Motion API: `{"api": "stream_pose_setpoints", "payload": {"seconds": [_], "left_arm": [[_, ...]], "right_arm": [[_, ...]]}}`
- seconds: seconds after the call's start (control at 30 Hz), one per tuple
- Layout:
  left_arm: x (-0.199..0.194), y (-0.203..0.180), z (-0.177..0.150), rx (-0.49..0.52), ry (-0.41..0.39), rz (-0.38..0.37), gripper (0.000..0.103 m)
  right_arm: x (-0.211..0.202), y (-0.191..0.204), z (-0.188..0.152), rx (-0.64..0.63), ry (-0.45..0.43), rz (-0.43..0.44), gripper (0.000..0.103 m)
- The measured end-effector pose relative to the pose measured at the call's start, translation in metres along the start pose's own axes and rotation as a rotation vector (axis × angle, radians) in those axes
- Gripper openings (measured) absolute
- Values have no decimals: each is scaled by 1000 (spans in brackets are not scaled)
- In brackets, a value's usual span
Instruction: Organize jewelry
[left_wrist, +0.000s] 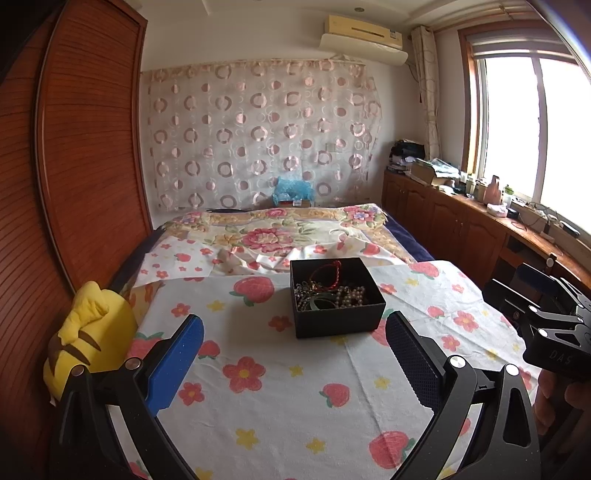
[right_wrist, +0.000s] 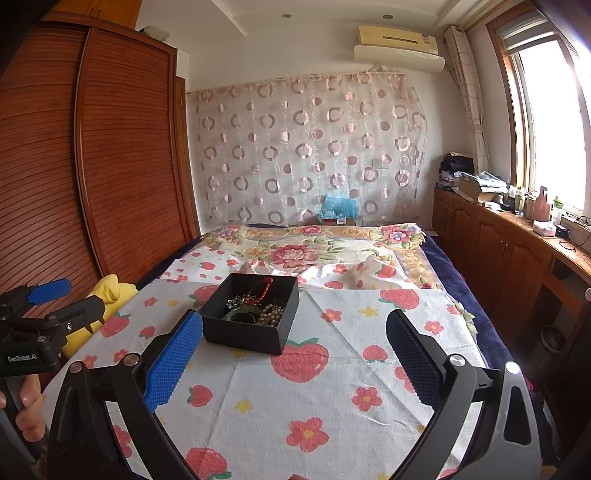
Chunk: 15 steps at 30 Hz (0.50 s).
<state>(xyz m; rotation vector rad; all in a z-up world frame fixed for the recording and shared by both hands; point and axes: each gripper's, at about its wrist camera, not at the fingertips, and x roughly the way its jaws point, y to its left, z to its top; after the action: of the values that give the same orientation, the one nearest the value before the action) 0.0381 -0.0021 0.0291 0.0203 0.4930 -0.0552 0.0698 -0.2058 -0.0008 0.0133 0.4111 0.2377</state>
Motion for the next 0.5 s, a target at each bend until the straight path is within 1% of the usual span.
{"api": "stream_pose_setpoints", "payload": {"seconds": [0.5], "left_arm": [[0,0,0,-4,1,2,95]], "right_arm": [[0,0,0,3,1,1,100]]}}
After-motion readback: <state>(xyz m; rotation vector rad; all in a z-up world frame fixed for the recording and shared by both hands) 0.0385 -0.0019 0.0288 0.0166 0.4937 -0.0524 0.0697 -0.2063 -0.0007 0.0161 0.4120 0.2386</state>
